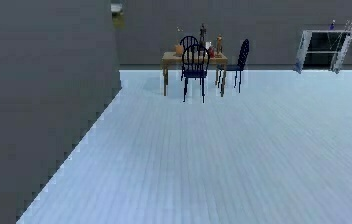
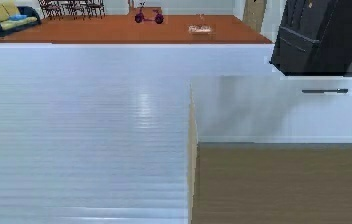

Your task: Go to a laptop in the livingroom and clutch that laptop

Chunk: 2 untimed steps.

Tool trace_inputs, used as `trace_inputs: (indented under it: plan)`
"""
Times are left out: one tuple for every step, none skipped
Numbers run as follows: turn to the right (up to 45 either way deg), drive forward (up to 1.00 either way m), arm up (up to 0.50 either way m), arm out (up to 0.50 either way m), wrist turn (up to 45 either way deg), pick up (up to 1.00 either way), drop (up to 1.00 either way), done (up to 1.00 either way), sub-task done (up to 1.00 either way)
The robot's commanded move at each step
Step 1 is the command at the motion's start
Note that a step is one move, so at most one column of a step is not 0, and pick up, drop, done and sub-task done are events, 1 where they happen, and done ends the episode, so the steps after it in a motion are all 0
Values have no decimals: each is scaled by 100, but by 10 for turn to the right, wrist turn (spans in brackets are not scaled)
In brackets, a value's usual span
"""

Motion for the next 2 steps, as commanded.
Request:
trace_inputs:
  plan:
    - [0, 20, 0, 0, 0, 0, 0, 0, 0]
    - [450, 0, 0, 0, 0, 0, 0, 0, 0]
